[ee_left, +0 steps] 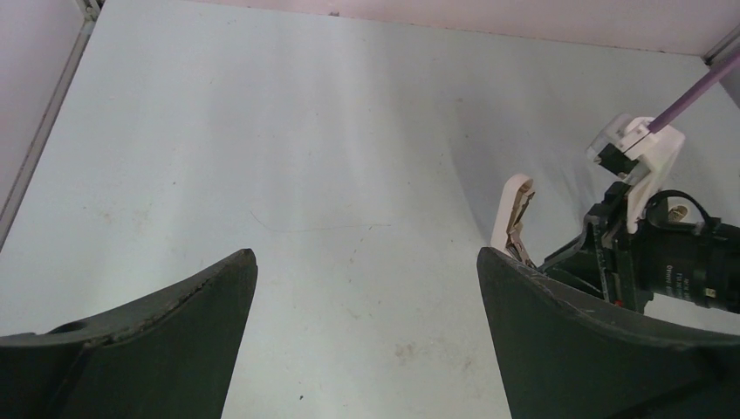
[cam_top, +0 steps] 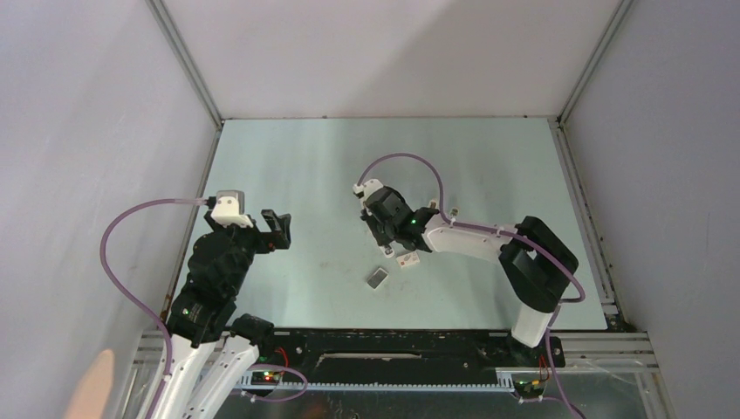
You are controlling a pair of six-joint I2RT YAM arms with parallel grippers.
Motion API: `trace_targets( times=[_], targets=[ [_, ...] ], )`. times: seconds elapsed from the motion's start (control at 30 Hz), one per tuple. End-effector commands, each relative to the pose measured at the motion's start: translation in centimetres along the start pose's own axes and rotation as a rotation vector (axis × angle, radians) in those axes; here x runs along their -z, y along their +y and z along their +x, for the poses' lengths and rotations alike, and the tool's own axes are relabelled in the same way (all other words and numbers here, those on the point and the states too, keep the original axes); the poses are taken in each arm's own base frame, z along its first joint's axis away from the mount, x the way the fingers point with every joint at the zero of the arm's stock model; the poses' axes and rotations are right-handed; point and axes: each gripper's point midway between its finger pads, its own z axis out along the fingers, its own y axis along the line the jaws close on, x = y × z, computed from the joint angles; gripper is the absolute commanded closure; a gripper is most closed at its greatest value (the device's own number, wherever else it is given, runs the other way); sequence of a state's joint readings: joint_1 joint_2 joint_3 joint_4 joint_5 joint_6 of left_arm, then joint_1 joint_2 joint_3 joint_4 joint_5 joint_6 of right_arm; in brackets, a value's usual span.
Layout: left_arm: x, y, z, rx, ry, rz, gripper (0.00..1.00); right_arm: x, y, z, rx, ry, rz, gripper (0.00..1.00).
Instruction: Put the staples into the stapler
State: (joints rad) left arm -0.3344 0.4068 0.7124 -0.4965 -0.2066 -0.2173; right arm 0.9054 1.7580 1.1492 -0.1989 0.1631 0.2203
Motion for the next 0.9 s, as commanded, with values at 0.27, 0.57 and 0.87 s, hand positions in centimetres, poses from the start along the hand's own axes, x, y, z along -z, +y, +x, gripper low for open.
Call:
trace_targets(
  times=[0.27,0.57,0.87],
  targets=[
    [-0.3,0.2,-0.4,-0.006,-0.014,-0.009,0.0,-1.8,-0.6,-1.2,0.03,-0.068,0.026,0.91],
    [-0.3,0.3,-0.4,-0.006,-0.014,-0.01,0.0,-2.3,-1.4,0.1,0.049,-0.036,0.052,0.92],
    [-0.3,0.2,-0.3,-0.004,-0.011,-0.009,0.0,-2.9,-1.5,0.9,0.054,-0.014,0.057,0.92]
  ],
)
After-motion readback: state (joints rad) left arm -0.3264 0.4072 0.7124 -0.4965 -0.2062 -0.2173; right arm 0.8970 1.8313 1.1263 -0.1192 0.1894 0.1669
